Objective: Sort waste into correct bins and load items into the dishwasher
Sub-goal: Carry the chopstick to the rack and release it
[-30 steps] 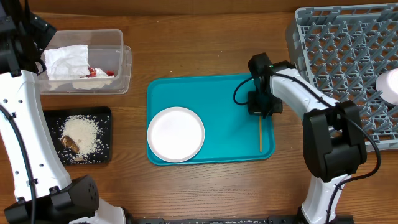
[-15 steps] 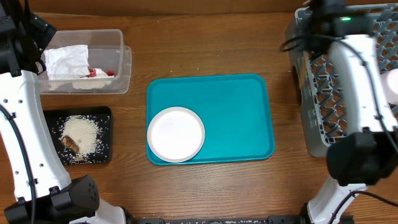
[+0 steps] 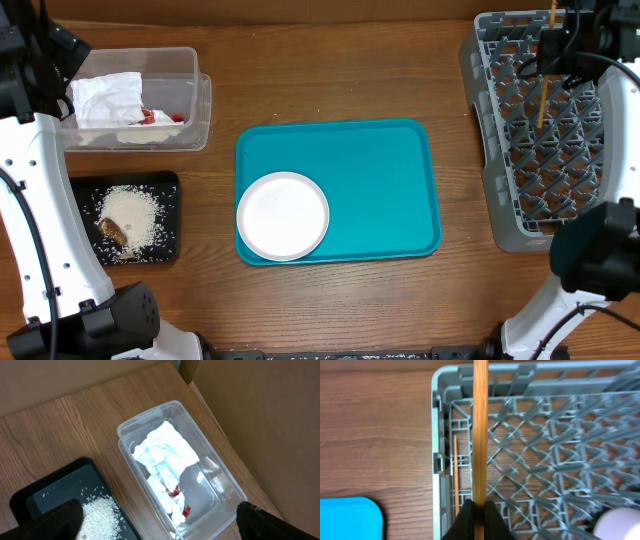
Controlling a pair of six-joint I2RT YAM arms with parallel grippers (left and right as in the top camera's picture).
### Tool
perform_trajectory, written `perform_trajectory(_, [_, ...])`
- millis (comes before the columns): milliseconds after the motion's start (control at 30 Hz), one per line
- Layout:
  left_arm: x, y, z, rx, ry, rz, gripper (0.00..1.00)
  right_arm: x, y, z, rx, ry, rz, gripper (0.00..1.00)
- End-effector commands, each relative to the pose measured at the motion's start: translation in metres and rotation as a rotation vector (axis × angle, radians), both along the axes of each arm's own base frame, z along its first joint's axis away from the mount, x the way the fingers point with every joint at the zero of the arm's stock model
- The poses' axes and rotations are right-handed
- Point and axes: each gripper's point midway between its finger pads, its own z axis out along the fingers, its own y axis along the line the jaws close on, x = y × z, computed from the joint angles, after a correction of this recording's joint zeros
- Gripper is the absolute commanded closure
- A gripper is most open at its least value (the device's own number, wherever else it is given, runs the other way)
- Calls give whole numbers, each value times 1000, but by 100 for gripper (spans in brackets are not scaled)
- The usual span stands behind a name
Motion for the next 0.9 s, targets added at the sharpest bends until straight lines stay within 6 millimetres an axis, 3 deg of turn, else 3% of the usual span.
perform_trajectory(0, [0,2,0,8,3,15,0,8,8,-37,68,59,55,94])
perform_trajectory(100, [0,2,0,8,3,15,0,8,12,-51,96,91,65,87])
perform_trajectory(233, [0,2,0,8,3,15,0,9,25,-49,165,77,104,82])
perform_trajectory(367, [0,2,0,8,3,15,0,6,27,-50,191,93,80,54])
perform_trajectory(533, [0,2,0,8,3,15,0,-2,30,-47,253,123,2,59])
perform_trajectory(667, [0,2,0,8,3,15,0,-13,46,-28,332,129,14,62])
perform_trajectory(767, [0,2,0,8,3,15,0,-25,73,-5,428,120,82,62])
perform_trajectory(867, [0,2,0,8,3,15,0,-44,116,20,564,137,186,62])
